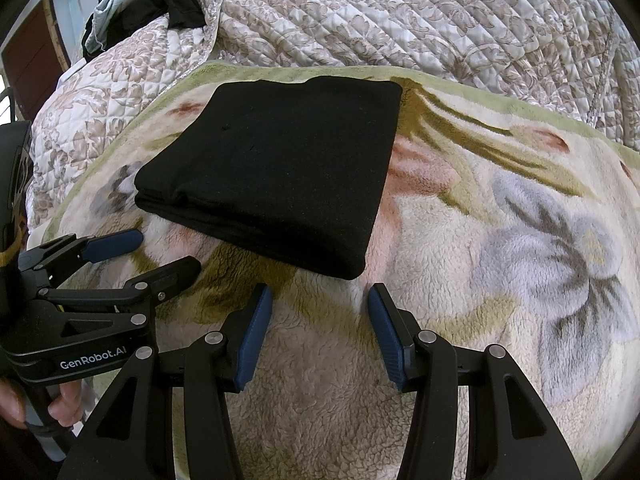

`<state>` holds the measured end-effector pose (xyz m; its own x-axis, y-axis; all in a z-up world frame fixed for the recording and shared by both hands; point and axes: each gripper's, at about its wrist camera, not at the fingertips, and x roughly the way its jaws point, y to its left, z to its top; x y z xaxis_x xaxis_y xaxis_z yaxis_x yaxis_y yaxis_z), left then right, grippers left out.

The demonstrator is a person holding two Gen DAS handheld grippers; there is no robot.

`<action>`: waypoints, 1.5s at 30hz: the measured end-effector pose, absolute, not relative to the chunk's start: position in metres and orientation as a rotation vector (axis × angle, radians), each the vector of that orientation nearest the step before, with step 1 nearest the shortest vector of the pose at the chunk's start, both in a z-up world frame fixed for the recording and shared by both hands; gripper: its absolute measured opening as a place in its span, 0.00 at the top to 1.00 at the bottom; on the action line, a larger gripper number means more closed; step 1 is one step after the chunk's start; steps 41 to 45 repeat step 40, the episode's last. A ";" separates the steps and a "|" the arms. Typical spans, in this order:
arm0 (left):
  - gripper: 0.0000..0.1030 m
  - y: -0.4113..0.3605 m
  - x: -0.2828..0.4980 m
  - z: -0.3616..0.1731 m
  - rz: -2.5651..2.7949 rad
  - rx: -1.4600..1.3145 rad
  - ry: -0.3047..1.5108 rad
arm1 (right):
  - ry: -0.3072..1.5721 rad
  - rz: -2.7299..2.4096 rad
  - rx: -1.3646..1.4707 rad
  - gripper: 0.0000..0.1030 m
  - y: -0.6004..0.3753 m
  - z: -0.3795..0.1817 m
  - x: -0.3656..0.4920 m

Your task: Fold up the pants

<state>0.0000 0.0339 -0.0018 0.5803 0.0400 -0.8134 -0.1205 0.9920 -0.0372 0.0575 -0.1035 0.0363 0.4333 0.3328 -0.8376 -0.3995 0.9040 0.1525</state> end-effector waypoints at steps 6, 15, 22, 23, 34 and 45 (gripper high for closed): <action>0.22 0.034 0.000 -0.001 0.094 -0.090 0.947 | 1.025 0.456 -0.073 0.51 -0.104 0.036 0.057; 0.22 0.034 0.000 -0.001 0.094 -0.091 0.947 | 1.024 0.455 -0.076 0.51 -0.103 0.036 0.057; 0.22 0.034 0.000 -0.002 0.094 -0.089 0.947 | 1.022 0.455 -0.083 0.51 -0.104 0.037 0.059; 0.22 0.034 0.000 -0.002 0.095 -0.088 0.946 | 1.022 0.455 -0.084 0.51 -0.104 0.037 0.059; 0.20 0.033 0.001 -0.001 0.100 -0.095 0.948 | 1.007 0.465 -0.092 0.50 -0.105 0.037 0.059; 0.19 0.032 0.001 -0.001 0.107 -0.108 0.942 | 1.013 0.476 -0.087 0.49 -0.107 0.037 0.059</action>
